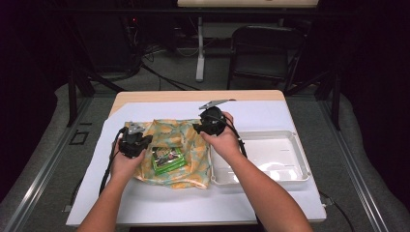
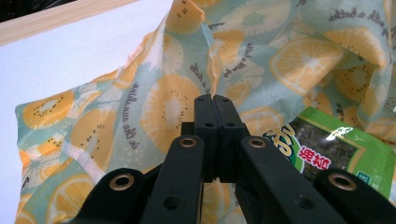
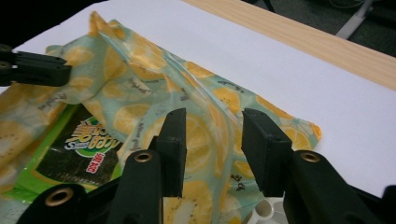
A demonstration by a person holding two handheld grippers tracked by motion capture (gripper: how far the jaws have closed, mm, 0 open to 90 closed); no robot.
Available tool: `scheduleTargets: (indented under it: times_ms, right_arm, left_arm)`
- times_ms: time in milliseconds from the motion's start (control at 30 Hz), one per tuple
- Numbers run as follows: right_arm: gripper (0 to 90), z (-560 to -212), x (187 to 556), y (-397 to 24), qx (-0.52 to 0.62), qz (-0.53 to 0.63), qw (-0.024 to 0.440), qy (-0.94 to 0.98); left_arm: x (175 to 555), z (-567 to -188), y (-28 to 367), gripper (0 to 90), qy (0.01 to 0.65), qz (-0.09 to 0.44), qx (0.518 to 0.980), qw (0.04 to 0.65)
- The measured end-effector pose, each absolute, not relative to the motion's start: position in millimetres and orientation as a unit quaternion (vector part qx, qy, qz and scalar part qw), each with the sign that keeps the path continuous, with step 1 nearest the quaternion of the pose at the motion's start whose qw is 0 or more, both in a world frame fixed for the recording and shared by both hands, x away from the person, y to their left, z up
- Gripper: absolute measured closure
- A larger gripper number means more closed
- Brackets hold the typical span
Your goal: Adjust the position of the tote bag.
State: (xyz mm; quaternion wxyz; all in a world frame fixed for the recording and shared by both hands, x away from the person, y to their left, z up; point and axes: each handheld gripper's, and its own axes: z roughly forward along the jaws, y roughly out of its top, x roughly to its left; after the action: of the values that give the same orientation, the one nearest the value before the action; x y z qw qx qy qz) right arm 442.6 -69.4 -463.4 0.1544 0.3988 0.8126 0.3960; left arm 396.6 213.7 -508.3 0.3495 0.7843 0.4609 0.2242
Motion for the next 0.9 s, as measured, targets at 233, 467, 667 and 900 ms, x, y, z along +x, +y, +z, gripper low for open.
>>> scheduleTargets:
  times_ms: [233, 467, 667, 900]
  right_arm:
    - [60.6, -450.9, 430.5, -64.6, 0.379, 0.410, 0.159, 0.814]
    - [60.4, -448.8, 421.4, -51.7, 0.354, 0.413, 0.157, 0.824]
    - [59.4, -455.1, 418.5, -39.0, 0.339, 0.400, 0.156, 0.837]
    - [61.6, -466.2, 419.1, -25.8, 0.330, 0.378, 0.166, 0.849]
  left_arm:
    - [400.0, -510.0, 214.2, 90.0, 0.464, 0.221, 0.782, 0.353]
    - [401.5, -510.8, 215.6, 89.1, 0.469, 0.220, 0.779, 0.353]
    - [401.3, -510.7, 216.0, 87.2, 0.470, 0.220, 0.779, 0.353]
    - [400.1, -510.2, 215.4, 82.8, 0.465, 0.220, 0.779, 0.358]
